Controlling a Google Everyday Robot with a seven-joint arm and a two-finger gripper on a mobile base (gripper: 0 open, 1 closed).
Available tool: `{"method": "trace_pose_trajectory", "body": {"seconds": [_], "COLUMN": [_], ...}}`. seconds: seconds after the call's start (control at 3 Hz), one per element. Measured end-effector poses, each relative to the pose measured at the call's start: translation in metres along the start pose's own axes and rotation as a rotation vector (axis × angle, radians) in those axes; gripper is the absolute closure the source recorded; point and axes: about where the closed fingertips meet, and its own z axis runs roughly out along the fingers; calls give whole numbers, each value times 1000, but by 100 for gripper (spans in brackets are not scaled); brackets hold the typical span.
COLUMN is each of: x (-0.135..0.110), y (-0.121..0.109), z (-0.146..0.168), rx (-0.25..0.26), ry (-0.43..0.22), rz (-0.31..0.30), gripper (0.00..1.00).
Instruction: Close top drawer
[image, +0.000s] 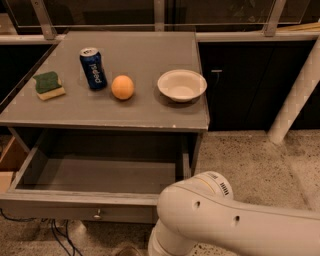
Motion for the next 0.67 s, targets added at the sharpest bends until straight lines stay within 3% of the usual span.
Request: {"method": "trace_pose_trajectory", "body": {"seconds": [0.67], "x": [-32], "y": [-35], "z": [1], "rx": [91], "ry": [-27], "rz": [-15], "gripper": [100]}}
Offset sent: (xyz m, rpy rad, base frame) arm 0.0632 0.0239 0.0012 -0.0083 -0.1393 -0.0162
